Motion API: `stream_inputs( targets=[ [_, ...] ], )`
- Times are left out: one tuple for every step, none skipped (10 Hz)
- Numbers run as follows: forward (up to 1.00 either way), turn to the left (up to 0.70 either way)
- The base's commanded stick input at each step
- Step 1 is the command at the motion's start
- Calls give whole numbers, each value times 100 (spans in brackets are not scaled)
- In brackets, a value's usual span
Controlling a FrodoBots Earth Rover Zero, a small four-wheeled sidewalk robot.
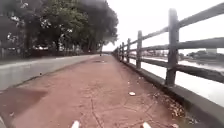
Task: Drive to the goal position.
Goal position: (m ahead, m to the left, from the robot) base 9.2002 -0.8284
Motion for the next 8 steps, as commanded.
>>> stream_inputs(
  targets=[
    [50, 0],
    [50, 0],
    [50, 0],
    [50, 0],
    [50, 0],
    [50, 0],
    [50, 0],
    [50, 0]
  ],
)
